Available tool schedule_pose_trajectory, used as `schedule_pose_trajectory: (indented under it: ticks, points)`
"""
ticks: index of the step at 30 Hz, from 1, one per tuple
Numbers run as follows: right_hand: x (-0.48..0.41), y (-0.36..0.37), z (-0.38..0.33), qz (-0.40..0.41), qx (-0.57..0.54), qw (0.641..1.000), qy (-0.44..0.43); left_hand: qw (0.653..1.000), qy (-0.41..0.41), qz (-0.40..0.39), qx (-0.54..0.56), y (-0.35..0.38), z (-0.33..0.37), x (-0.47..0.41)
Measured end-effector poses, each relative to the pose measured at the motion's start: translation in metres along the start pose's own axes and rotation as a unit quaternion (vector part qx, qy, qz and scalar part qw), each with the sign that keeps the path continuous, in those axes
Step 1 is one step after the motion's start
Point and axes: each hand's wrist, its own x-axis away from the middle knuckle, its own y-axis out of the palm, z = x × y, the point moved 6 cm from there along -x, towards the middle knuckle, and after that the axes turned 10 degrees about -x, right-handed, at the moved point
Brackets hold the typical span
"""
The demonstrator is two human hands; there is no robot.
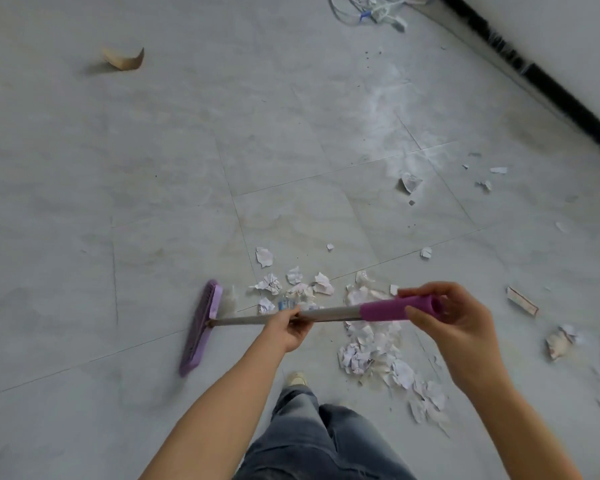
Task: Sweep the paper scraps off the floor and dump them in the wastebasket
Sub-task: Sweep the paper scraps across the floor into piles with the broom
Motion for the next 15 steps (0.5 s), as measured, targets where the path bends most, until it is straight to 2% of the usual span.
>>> schedule_pose_trajectory:
  ticks: [3,8,15]
  points:
    - [-0.009,-0.029,-0.047,0.006,0.014,0.997,-0.075,0.997,-0.015,-0.067,0.025,0.062,-0.02,0.012]
    - [-0.02,-0.057,-0.097,-0.011,-0.009,0.993,-0.121,0.99,-0.037,-0.129,0.031,0.135,-0.039,0.039]
    - [-0.009,-0.074,-0.125,-0.025,-0.024,0.985,-0.171,0.985,-0.084,-0.147,-0.039,0.143,-0.031,0.058]
